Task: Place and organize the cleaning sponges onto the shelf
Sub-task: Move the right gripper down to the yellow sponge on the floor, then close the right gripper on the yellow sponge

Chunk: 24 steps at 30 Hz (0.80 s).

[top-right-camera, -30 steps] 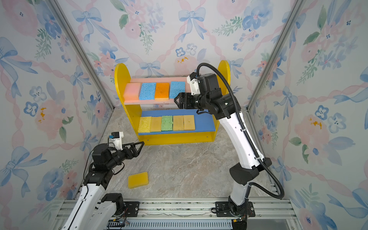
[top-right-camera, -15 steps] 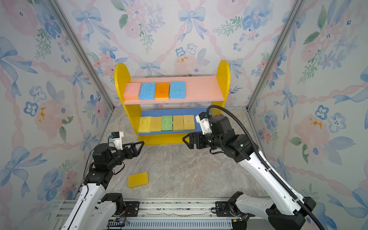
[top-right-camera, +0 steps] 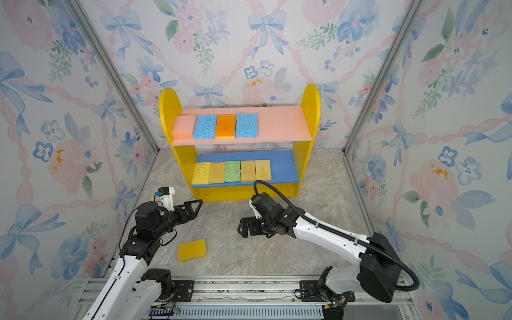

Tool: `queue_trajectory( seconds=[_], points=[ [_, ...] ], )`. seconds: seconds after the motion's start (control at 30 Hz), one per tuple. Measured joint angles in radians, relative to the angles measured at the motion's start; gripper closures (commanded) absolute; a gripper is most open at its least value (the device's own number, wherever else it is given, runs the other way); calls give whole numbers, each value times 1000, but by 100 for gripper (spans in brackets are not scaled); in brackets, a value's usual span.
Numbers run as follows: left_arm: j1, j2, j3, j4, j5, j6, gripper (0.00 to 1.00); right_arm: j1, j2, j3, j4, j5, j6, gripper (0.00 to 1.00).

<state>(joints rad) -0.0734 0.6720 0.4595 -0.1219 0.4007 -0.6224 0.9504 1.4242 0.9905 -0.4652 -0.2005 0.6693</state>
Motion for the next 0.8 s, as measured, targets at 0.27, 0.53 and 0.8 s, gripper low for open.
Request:
queue_trajectory(
  seconds=[0.27, 0.53, 0.8],
  points=[
    [-3, 11, 0, -12, -28, -7, 2, 341, 285, 183, 116, 208, -497, 3],
    [34, 18, 19, -85, -148, -7, 2, 375, 434, 273, 220, 215, -975, 3],
    [185, 92, 45, -159, -318, -12, 2, 337, 586, 424, 220, 156, -1146, 3]
  ],
)
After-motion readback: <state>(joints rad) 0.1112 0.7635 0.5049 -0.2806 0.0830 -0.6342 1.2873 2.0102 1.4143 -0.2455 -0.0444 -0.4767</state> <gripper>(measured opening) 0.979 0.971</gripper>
